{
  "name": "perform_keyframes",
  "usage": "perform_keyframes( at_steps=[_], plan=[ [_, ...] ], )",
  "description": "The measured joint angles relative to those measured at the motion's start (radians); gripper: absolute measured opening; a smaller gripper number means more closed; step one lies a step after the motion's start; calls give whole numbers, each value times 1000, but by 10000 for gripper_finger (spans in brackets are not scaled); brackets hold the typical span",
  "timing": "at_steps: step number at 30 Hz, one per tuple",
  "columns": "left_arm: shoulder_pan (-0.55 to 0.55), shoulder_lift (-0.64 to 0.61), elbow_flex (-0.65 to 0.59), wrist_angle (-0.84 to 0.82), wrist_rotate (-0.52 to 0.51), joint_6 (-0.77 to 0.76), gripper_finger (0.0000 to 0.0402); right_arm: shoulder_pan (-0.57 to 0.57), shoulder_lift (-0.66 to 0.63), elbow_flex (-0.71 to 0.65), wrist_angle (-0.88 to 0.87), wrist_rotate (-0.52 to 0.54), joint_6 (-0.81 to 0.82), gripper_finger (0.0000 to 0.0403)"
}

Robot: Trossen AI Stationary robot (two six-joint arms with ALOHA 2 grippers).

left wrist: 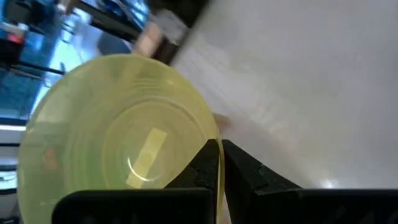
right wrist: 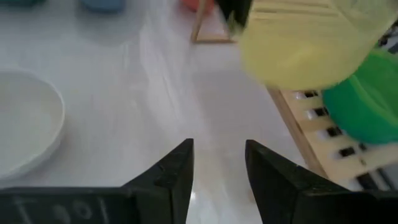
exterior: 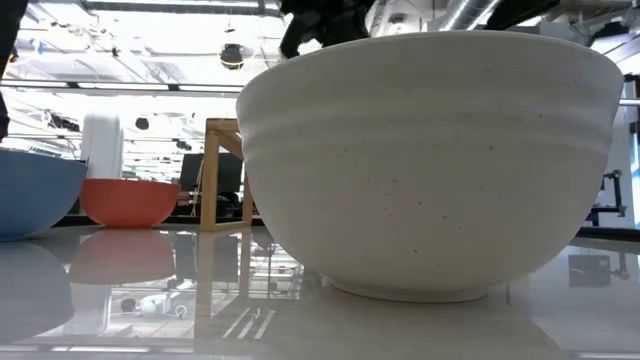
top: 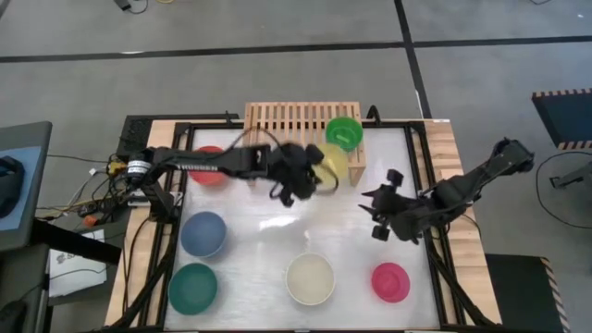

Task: Place and stack bowls onto a shelf
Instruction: Stack the yellow transparent bowl on top of the green transparent bowl

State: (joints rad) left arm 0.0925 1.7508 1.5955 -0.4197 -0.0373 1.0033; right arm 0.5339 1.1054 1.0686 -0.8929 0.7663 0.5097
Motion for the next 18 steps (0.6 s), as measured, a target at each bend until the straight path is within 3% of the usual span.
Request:
perform_keyframes(
  at_steps=[7,11,18],
  plan=[
    [156,19,216,-88,223,-36,0,16,-29,-63,5,31,139,159],
    [215,33,257,-80,356,-49,0,15,-18,-89,-3,30,176,156],
    [245,131,328,-95,377,-34,0,16,-5,-90,11,30,195,151]
  ],
)
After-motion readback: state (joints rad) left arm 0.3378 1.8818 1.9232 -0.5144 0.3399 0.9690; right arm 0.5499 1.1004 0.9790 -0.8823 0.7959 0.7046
